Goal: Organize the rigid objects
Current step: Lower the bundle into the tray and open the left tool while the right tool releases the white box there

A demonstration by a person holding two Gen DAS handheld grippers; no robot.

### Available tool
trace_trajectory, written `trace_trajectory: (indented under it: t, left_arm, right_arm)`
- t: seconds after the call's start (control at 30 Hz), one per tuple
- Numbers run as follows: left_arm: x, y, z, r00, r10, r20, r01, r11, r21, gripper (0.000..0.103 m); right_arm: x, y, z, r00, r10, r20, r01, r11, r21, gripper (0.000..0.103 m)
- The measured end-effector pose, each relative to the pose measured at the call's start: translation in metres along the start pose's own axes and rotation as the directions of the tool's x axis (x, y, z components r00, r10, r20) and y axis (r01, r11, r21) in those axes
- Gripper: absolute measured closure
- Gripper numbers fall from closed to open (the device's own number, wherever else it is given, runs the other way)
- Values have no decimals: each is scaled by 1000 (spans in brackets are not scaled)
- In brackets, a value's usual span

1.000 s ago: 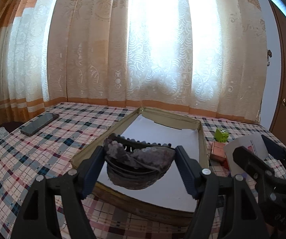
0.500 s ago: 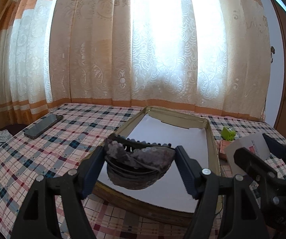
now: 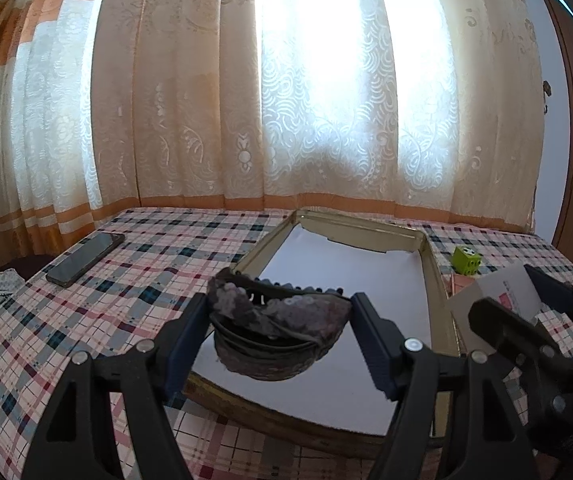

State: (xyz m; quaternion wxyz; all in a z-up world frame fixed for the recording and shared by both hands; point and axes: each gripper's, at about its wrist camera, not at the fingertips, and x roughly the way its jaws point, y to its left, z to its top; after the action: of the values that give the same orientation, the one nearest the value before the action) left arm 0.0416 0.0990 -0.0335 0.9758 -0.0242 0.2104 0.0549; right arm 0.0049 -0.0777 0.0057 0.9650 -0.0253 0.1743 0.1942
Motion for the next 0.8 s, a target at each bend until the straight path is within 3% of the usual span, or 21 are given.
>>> trace_trajectory:
  t: [0.43,0.8]
  left_arm:
    - [19,3,11,999,-10,-53,12,999,31,31]
    - [41,5,37,990,-54,-130,62,996,57,31]
  right_arm:
    - [18,-4,7,997,39,-61,-37,999,27,22]
    - [43,-16,39,991,71,-115,-66,997,44,22]
